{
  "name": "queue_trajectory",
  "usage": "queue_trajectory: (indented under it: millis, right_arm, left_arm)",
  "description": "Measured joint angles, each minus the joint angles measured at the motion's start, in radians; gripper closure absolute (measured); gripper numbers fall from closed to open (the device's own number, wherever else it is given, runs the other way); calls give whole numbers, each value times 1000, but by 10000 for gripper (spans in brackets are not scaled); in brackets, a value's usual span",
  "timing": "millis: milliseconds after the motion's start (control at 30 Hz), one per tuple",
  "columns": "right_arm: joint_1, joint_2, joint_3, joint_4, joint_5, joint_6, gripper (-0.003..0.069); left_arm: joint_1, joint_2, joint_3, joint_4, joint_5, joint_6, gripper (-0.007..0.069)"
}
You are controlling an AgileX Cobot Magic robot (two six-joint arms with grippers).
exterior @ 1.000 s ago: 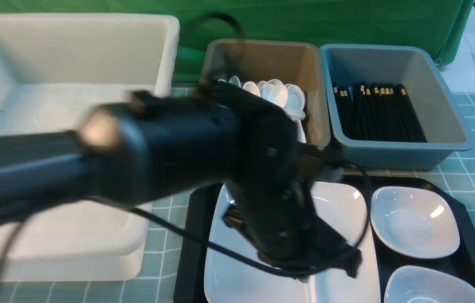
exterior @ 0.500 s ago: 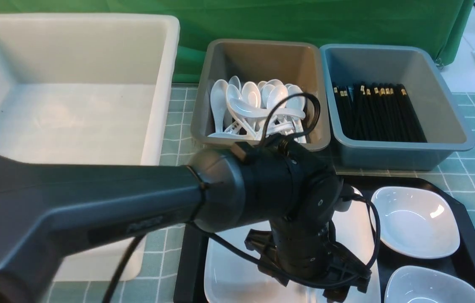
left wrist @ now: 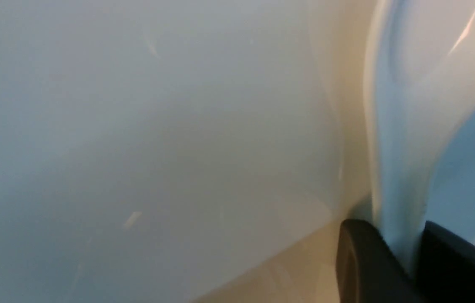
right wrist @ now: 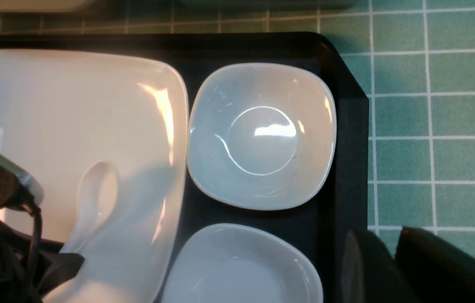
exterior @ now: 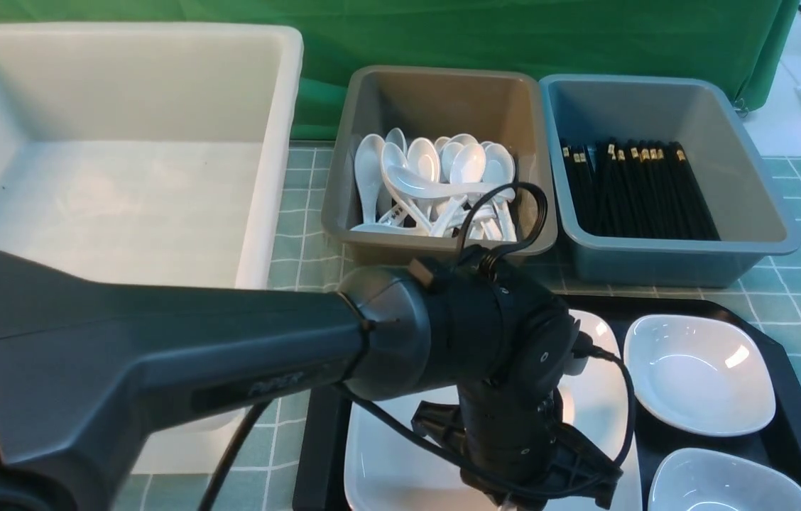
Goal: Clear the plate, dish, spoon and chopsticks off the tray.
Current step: Use the left arm to grab a soup spoon from the plate, then use the left arm to put the soup spoon into the small storage box in the middle
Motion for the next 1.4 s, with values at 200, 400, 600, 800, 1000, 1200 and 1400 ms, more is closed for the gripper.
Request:
queue_trajectory:
  millis: [200, 400, 600, 800, 1000, 1200, 1400]
  right_arm:
    - [0, 0, 0, 0, 4, -2, 516]
    - [0, 0, 0, 0, 4, -2, 516]
    - [34, 0, 0, 5, 4, -3, 516]
    - [97, 0, 0, 20, -18, -3, 516]
    - [192, 0, 0, 21, -19, -30, 491]
    - [283, 1, 0, 23, -19, -55, 414]
    - [354, 1, 0, 22, 18, -60, 363]
  left_arm:
    - [15, -67, -55, 80, 69, 17, 526]
    - [149, -119, -287, 141, 60, 68, 526]
    - [340, -8, -545, 100, -42, 151, 526]
    - [439, 126, -656, 24, -98, 166, 520]
    - [462, 172, -660, 15, -67, 136, 358]
    - [462, 151, -671, 9, -26, 136, 162]
    - [462, 71, -675, 2, 153, 168, 190]
